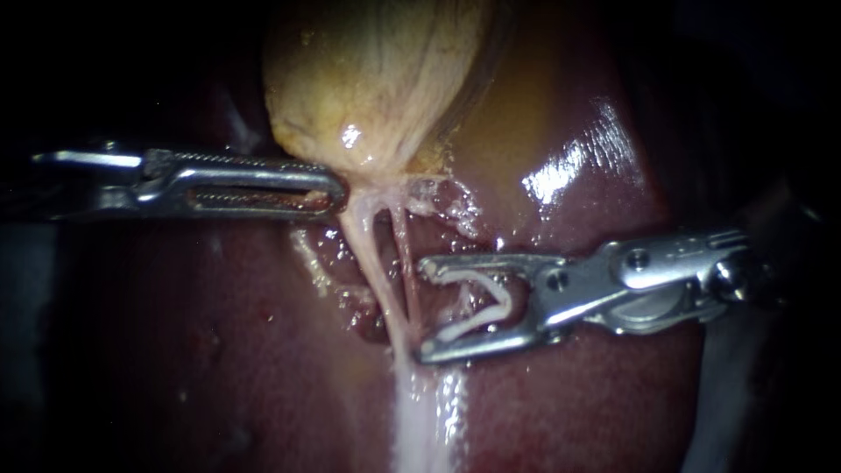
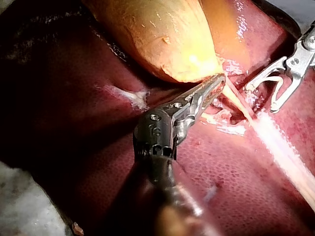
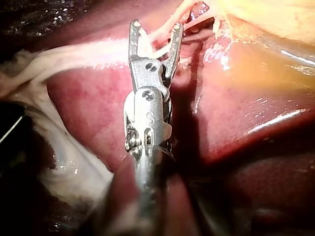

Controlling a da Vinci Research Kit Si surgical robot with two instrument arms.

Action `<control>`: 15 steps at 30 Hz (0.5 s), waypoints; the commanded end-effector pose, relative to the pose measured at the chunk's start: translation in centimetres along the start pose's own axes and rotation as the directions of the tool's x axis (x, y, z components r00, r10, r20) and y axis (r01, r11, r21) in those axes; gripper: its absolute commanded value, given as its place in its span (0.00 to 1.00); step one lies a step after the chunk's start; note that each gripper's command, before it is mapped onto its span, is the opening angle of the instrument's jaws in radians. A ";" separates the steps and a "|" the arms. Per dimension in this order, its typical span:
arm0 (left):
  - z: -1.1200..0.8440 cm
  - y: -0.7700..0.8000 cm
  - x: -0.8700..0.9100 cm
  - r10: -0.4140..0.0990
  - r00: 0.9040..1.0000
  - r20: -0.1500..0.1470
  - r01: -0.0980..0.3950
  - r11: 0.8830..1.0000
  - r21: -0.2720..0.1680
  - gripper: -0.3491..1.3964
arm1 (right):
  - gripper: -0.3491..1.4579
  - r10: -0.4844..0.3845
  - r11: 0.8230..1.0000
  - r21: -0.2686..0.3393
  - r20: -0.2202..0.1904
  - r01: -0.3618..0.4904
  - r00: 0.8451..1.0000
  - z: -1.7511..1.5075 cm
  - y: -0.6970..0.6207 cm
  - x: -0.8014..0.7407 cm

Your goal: Clipping first clip left tube

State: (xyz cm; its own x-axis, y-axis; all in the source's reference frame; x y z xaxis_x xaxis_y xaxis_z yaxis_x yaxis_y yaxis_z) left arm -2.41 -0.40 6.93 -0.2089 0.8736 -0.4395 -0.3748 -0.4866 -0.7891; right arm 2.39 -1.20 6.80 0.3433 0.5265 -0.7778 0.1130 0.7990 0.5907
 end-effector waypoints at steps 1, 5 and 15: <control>0.00 0.00 0.00 0.000 1.000 0.000 0.000 1.000 0.000 0.00 | 0.47 -0.002 1.000 0.000 0.000 0.002 1.000 0.03 0.01 -0.01; 0.00 0.01 0.00 -0.001 1.000 0.000 0.001 1.000 0.001 0.00 | 0.47 0.000 1.000 0.005 0.004 0.000 1.000 0.11 0.03 -0.05; 0.00 0.08 0.00 -0.002 1.000 -0.001 0.002 1.000 0.003 0.00 | 0.47 0.011 1.000 0.003 0.014 -0.011 1.000 0.21 0.16 -0.20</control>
State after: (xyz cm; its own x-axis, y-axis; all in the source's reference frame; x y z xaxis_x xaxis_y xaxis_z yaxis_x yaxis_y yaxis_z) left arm -2.45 -0.45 6.87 -0.2069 0.8746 -0.4385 -0.3783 -0.4848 -0.7886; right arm 2.54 -1.24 7.11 0.3574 0.5311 -0.7682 0.1140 0.7916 0.6003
